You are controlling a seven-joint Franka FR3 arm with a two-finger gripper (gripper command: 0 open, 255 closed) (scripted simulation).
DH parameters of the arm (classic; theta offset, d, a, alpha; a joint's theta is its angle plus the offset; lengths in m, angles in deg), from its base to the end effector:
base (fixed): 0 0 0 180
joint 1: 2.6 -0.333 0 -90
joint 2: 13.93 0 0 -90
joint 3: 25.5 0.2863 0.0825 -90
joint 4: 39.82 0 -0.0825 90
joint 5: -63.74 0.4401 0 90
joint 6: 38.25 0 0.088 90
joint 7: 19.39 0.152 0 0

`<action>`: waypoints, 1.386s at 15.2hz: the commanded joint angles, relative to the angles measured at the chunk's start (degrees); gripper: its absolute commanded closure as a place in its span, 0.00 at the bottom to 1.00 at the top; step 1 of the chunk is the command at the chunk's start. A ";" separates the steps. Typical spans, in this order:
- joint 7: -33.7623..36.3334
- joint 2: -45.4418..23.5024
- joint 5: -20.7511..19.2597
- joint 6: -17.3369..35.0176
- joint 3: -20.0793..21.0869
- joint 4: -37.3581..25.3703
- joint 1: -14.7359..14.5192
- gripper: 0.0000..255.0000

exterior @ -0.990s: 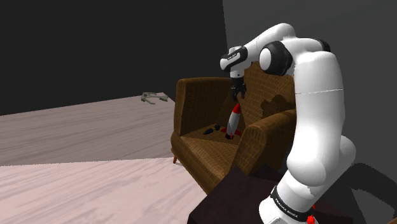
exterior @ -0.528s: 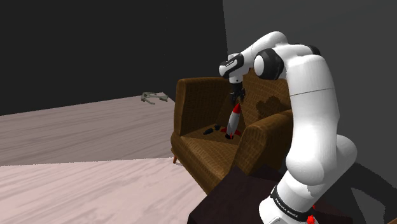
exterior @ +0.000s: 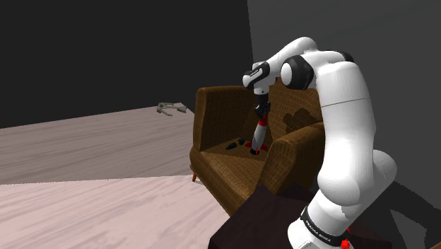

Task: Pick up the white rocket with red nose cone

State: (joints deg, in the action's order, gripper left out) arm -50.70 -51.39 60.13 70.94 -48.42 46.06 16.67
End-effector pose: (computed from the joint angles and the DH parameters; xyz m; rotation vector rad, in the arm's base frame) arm 0.5341 -0.4646 0.2016 2.9697 -0.1662 -0.5122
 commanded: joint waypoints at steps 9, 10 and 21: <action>-0.38 1.33 -0.32 -2.28 -0.29 -0.98 -0.14 1.00; -0.47 1.65 -0.40 -2.86 -0.36 -1.26 -0.17 1.00; -1.50 4.28 -1.04 -9.07 -0.94 -5.07 -0.39 1.00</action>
State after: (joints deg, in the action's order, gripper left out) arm -52.08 -47.07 59.07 62.46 -49.35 41.66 16.21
